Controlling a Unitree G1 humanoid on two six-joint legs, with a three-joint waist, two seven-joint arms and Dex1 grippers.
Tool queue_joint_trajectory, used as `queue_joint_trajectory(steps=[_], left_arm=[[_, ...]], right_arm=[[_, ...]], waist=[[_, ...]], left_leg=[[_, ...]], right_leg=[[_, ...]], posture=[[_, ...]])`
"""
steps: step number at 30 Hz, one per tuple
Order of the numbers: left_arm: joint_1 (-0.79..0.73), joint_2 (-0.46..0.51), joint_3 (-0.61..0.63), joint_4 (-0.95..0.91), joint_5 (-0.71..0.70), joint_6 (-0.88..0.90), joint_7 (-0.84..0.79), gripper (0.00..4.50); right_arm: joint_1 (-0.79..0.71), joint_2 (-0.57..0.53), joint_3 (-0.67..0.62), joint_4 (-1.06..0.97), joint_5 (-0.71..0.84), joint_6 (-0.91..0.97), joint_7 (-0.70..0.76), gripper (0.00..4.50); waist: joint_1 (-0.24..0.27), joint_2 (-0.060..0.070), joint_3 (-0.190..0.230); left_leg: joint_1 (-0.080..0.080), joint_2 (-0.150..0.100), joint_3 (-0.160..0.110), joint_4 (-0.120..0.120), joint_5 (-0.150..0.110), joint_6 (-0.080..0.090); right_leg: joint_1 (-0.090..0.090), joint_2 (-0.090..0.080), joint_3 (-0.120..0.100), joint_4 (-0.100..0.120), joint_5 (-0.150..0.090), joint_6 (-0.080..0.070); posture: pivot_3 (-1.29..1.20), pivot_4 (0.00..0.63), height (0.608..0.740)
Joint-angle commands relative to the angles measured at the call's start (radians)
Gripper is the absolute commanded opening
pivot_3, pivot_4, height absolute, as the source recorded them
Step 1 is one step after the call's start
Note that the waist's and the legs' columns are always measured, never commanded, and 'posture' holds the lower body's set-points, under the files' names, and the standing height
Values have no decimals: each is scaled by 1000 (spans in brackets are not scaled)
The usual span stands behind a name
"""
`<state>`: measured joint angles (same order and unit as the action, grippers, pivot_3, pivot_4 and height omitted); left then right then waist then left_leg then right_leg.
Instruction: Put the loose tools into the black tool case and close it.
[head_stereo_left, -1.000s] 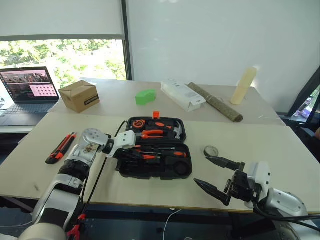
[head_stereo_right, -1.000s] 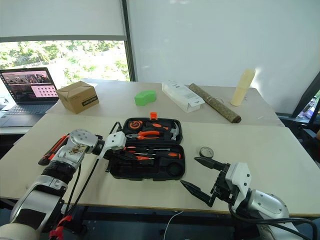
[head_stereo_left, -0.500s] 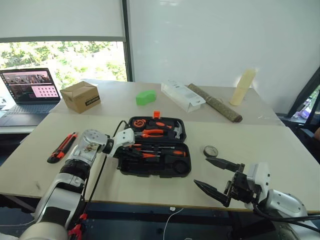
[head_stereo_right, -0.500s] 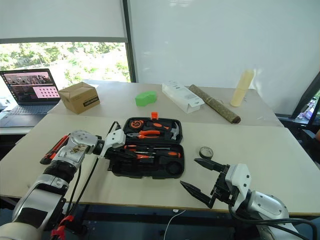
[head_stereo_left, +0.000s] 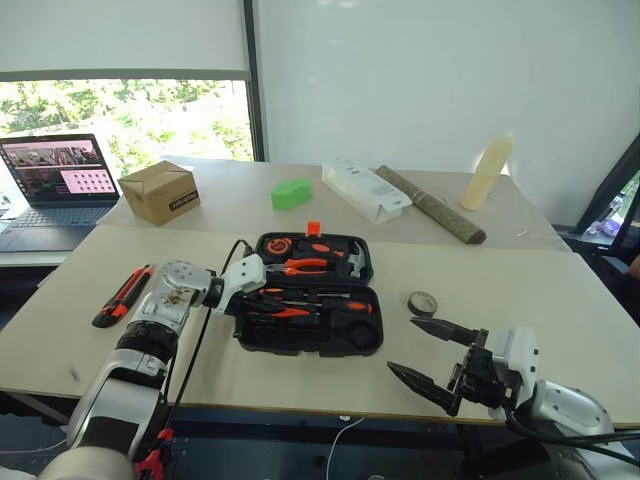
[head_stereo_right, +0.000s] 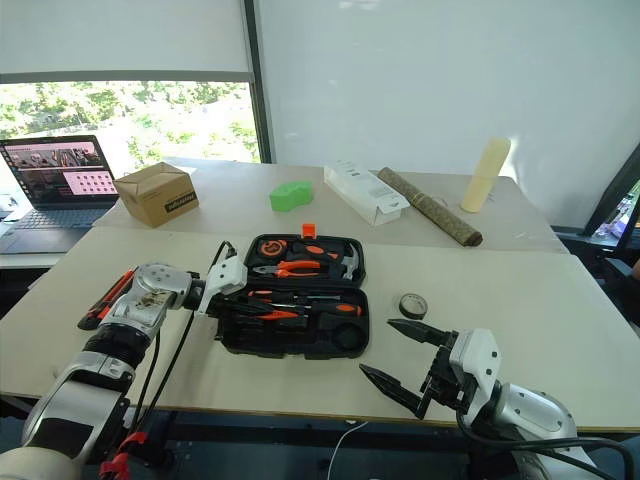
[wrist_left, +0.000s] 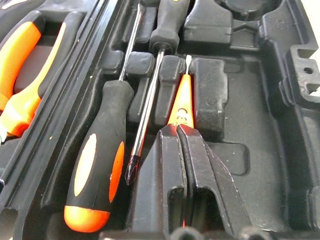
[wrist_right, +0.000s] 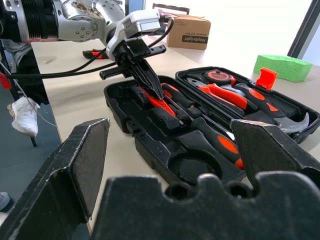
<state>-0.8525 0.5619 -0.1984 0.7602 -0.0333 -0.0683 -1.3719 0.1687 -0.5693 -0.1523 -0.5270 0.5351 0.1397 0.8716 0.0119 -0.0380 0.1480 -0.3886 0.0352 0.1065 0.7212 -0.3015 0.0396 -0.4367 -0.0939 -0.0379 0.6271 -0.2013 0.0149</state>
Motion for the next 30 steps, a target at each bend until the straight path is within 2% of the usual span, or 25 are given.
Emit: queue_joint_trajectory(steps=[1,6,10,13,15,16,19,20,21,22,23,27,30], left_arm=[[-10,13,-9,15,26,-10,-3,81],[22,26,-28,1,37,-29,-36,81],[55,30,58,-51,-49,-61,-15,81],[128,55,189,-157,-156,-96,40,792],[205,78,274,-251,-240,-84,44,1478],[262,96,317,-310,-274,-64,54,1967],[548,155,541,-511,-358,-3,173,2934],[646,157,621,-563,-370,22,235,3377],[727,153,684,-601,-376,32,283,3577],[796,143,738,-634,-384,43,325,4109],[864,126,791,-670,-400,66,370,4332],[1091,29,952,-752,-443,105,517,4425],[1144,-26,997,-793,-477,155,620,4425]], right_arm=[[-5,0,-6,-13,24,-3,3,4500],[-7,0,-7,-4,21,-8,4,4500],[-4,0,-12,3,17,-20,8,4500],[-2,1,-23,15,17,-41,20,4500],[-3,2,-31,22,21,-54,30,4500],[-1,2,-36,23,31,-52,36,4500],[-22,6,-41,37,38,-73,55,4500],[-32,10,-39,40,43,-73,58,4500],[-40,10,-37,41,47,-74,62,4500],[-49,12,-34,44,42,-83,64,4500],[-57,14,-31,46,42,-84,64,4500],[-84,16,-14,53,35,-92,75,4500],[-103,17,-3,57,38,-86,80,4500]], waist=[[0,0,0],[0,0,0],[-2,0,0],[-4,0,0],[-8,0,0],[-11,0,0],[-28,1,0],[-32,1,0],[-33,1,0],[-33,1,0],[-28,1,0],[0,1,0],[10,1,0]], left_leg=[[0,0,0,0,0,0],[0,0,0,0,0,0],[1,0,0,0,0,0],[1,1,0,0,0,0],[0,2,0,0,0,0],[0,2,0,0,0,0],[1,5,1,-2,0,0],[4,6,3,-4,0,-1],[5,6,3,-6,0,-1],[5,7,3,-7,0,-1],[5,8,4,-7,0,-1],[6,8,3,-6,0,-2],[8,8,4,-6,0,-2]], right_leg=[[0,0,0,0,0,0],[0,0,0,0,0,0],[1,0,0,0,0,0],[0,0,1,1,0,0],[-1,0,1,1,0,0],[-1,0,1,1,0,0],[-1,0,2,1,0,0],[-1,0,4,0,0,-1],[0,0,4,-1,0,-1],[-1,0,3,-1,0,-1],[-1,0,4,-1,0,-1],[1,-2,0,-2,0,-2],[2,-3,0,-3,0,-2]], posture=[[0,150,740],[0,150,740],[0,150,740],[0,150,740],[0,150,740],[0,150,740],[0,150,740],[0,150,740],[0,150,740],[0,150,740],[0,150,740],[0,150,740],[0,150,740]])
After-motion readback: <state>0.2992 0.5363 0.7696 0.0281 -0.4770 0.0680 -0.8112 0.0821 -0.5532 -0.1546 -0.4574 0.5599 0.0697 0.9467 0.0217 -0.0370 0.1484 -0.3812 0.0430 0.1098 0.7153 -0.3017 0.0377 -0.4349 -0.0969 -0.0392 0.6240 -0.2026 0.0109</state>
